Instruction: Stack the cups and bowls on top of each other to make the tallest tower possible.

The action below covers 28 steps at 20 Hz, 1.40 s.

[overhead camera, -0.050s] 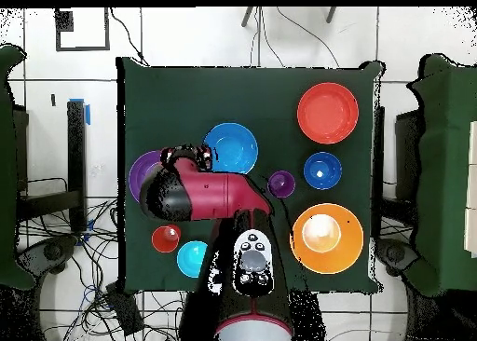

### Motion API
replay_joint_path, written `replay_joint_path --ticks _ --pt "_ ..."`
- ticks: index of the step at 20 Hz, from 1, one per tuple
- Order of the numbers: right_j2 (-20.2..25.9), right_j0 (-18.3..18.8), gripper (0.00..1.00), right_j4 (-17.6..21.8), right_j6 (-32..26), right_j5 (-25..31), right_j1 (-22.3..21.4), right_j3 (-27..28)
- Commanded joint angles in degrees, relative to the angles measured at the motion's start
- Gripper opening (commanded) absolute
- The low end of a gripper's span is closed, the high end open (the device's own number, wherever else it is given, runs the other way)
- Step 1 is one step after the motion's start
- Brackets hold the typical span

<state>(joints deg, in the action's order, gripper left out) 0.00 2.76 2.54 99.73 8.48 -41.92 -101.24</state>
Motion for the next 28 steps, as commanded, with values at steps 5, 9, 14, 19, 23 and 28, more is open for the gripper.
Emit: replay_joint_path --ticks 5,9,14,19,23,28 --pt "-0.3 -3.1 1.0 -3.0 10.8 4.6 -0.2 -4.5" --pt "-1.9 -4.8 1.0 -4.1 12.1 3.8 0.7 -4.6" --pt "-2.0 -5.5 1.0 -6.0 14.3 1.0 2.7 -6.6" --pt "-2.7 -6.4 1.0 -6.2 15.8 -0.7 3.3 -7.5" --pt "-3.1 -7.0 1.0 -6.1 16.9 0.6 3.6 -7.3" --pt "-4.1 -8.1 1.0 -5.6 18.3 -0.1 4.8 -7.1"
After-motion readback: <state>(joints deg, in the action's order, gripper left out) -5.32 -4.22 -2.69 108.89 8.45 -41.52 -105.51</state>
